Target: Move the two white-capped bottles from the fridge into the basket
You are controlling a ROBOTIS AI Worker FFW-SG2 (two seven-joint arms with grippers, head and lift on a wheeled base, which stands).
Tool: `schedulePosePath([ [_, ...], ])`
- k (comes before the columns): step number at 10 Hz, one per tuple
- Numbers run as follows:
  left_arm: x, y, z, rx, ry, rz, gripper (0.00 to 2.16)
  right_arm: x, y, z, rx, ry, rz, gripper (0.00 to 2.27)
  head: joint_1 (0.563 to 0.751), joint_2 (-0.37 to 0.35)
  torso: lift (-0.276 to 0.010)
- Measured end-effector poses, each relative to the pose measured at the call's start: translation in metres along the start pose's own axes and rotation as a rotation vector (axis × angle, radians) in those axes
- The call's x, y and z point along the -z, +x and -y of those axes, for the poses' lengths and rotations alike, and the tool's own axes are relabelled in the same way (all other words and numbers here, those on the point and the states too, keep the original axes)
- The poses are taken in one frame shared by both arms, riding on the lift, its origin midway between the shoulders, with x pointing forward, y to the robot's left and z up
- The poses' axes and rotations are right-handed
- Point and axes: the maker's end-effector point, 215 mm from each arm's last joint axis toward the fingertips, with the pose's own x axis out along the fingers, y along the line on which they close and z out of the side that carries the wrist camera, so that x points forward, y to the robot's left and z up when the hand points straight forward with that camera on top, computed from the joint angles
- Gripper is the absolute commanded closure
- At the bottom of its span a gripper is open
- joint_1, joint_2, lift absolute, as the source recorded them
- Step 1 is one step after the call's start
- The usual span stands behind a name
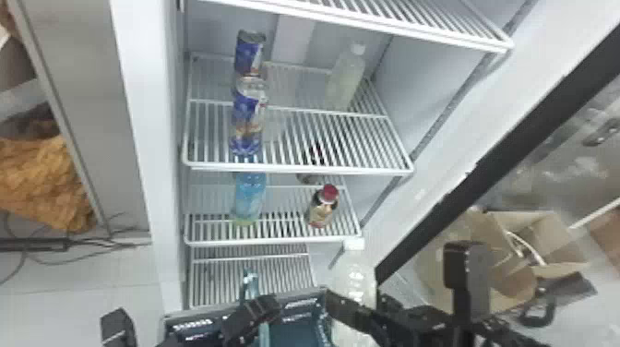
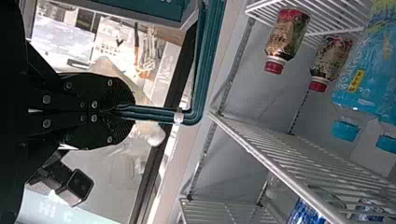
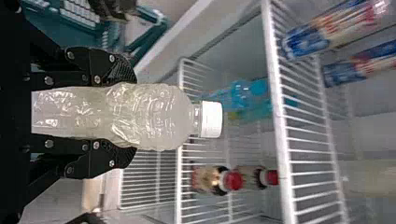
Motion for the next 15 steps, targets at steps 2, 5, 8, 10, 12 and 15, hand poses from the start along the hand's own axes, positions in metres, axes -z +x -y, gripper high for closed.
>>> schedulePosePath([
  [2,0.001,0.001,0.000,-0.002,0.001,-0.005,1.16,0.022,0.014,-0.004,-0.039,0.031,-0.077,0.99,0.695,-0.350,0.000],
  [5,0.001,0.001,0.000,-0.002,0.002,-0.009,1.16,0.050,0.022,-0.012,-0.078,0.051,-0.186,0.99,0.695,-0.350,0.000],
  [8,0.001,0.001,0.000,-0.003,0.003,-0.009,1.16,0.071,0.030,-0.023,-0.123,0.059,-0.268,0.85,0.695,-0.350,0.000],
  [10,0.000,0.001,0.000,-0.002,0.004,-0.007,1.16,0.071,0.037,-0.026,-0.142,0.063,-0.265,0.77,0.695,-0.350,0.000],
  [12,0.000,0.000,0.000,-0.003,0.002,-0.004,1.16,0.067,0.041,-0.024,-0.147,0.065,-0.249,0.62,0.695,-0.350,0.000],
  [15,0.000,0.000,-0.001,-0.005,0.001,-0.004,1.16,0.062,0.045,-0.024,-0.151,0.066,-0.232,0.55,0.695,-0.350,0.000],
])
